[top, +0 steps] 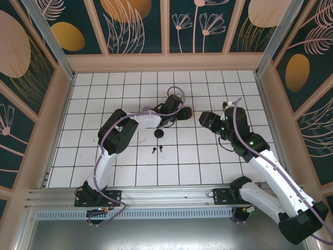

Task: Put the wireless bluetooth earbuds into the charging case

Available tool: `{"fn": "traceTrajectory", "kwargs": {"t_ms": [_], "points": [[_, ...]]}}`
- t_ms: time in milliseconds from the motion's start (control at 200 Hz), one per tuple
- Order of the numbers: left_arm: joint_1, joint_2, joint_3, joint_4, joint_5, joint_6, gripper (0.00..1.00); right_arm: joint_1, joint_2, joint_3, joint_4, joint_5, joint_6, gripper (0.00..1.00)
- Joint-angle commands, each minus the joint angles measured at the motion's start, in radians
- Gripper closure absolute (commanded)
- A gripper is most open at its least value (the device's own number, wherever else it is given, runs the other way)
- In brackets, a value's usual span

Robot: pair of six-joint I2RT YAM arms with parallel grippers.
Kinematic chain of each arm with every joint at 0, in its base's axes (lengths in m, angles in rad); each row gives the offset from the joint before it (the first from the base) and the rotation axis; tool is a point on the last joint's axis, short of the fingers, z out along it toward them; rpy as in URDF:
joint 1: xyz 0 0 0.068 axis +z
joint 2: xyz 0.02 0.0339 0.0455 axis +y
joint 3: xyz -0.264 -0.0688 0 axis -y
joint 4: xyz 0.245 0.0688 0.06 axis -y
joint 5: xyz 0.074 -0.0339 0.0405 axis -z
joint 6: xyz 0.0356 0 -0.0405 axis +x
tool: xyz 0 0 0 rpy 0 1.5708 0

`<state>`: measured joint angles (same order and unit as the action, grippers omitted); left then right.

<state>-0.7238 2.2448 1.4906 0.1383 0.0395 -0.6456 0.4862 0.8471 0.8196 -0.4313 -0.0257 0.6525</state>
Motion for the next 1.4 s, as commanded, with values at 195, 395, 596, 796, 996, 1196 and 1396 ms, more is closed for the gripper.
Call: {"fn": "traceTrajectory", "kwargs": {"t_ms": [195,395,596,796,996,1196,1396], "points": [[0.007,-0.234,-0.047,-0.049,-0.158,0.152,0.17,0.005,-0.003,0.057,-0.049,0.012,-0.053,0.22],[0.008,-0.454,-0.155,0.043,-0.231,0.212,0.01,0.005,0.011,0.046,-0.054,0.036,-0.053,0.01],[0.008,-0.647,-0.267,0.113,-0.327,0.265,0.01,0.026,0.079,0.044,-0.056,0.073,-0.014,0.01],[0.012,-0.771,-0.381,0.189,-0.412,0.224,0.01,0.130,0.171,0.051,-0.055,0.135,0.066,0.01],[0.040,-0.853,-0.466,0.210,-0.435,0.168,0.01,0.217,0.272,0.060,-0.021,0.131,0.171,0.01],[0.115,-0.905,-0.548,0.211,-0.407,0.104,0.01,0.276,0.399,0.090,0.012,0.123,0.283,0.06],[0.160,-0.935,-0.614,0.209,-0.445,0.015,0.01,0.312,0.578,0.186,-0.037,0.121,0.377,0.13]]}}
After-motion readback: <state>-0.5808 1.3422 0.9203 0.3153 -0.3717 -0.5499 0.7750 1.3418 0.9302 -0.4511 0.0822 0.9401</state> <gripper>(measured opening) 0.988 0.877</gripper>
